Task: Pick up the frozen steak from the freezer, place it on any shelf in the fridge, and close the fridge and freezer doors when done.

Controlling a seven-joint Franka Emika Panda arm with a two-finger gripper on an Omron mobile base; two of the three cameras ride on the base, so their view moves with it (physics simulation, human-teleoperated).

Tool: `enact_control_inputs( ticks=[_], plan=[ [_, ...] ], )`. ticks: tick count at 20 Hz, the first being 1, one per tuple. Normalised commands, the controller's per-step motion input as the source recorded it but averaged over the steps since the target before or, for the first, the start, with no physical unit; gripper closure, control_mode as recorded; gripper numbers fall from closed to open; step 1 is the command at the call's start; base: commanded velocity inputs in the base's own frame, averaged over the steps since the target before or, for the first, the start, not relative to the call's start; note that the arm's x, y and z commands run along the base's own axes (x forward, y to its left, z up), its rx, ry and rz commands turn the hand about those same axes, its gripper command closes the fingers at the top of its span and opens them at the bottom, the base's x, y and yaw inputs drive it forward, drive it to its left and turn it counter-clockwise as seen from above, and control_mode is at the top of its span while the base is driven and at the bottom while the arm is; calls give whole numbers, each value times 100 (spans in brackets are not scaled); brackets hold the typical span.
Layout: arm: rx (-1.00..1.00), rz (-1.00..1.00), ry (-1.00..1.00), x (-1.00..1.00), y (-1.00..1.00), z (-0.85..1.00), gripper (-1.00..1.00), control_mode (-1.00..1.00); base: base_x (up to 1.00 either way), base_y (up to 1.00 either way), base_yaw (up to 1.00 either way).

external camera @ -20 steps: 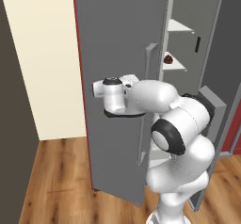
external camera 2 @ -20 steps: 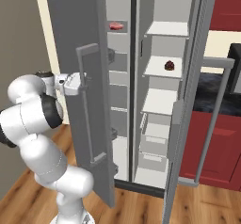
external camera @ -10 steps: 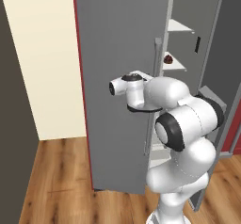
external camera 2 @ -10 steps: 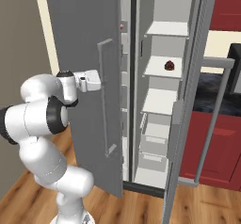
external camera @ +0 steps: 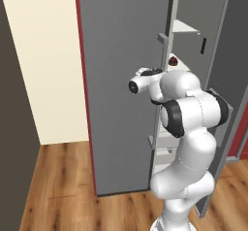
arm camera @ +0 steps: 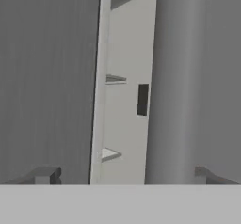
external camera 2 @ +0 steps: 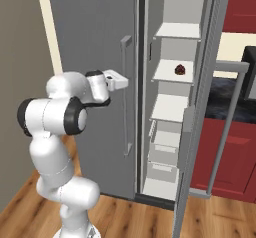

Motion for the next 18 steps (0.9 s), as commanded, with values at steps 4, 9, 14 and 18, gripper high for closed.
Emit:
enact_control_inputs(
  ticks=[4, 9, 14, 18],
  plan=[
    [0, 13, 0, 79, -19, 0, -100, -100, 0, 0, 0],
    [0, 10, 0, 56, -8, 1, -100, -100, 0, 0, 0],
    [2, 4, -1, -32, 0, 50, -100, -100, 0, 0, 0],
    [0, 4, -5, -53, 0, 90, -100, -100, 0, 0, 0]
  ],
)
